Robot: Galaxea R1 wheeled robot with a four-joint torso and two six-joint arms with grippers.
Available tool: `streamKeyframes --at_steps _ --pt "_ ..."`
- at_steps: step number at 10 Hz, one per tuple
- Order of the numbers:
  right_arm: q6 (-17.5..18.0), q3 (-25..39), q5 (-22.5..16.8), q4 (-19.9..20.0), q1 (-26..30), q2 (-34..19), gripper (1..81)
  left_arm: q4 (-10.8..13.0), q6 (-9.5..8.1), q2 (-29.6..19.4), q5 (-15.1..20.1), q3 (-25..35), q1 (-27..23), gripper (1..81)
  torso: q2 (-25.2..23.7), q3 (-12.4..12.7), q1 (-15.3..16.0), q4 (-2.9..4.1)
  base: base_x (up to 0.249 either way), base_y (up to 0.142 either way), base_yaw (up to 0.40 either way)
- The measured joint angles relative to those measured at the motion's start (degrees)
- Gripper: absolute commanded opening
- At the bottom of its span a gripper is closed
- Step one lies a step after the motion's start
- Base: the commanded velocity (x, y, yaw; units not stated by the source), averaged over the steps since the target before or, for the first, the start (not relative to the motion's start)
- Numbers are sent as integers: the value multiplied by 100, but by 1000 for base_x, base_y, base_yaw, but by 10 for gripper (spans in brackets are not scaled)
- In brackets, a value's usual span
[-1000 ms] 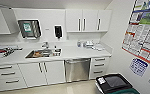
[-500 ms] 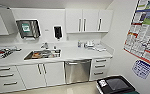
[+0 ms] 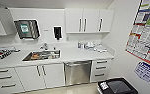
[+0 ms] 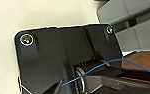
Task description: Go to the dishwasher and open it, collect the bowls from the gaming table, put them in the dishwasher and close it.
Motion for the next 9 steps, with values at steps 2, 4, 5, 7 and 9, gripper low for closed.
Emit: streamKeyframes --at_steps 2,4,5,7,9 --pt "0 0 2 0 2 0 811 0 0 0 0 0 0 811 0 0 0 0 88 0 0" --pt "-1 0 2 -2 2 0 811 0 0 0 0 0 0 811 0 0 0 0 88 0 0" --pt "-4 0 0 -5 0 0 811 0 0 0 0 0 -1 811 0 0 0 0 87 0 0" --pt "-15 0 0 -5 0 0 811 0 0 0 0 0 0 811 0 0 0 0 88 0 0" --pt "-17 0 0 -5 0 0 811 0 0 -2 0 0 -1 811 0 0 0 0 87 0 0"
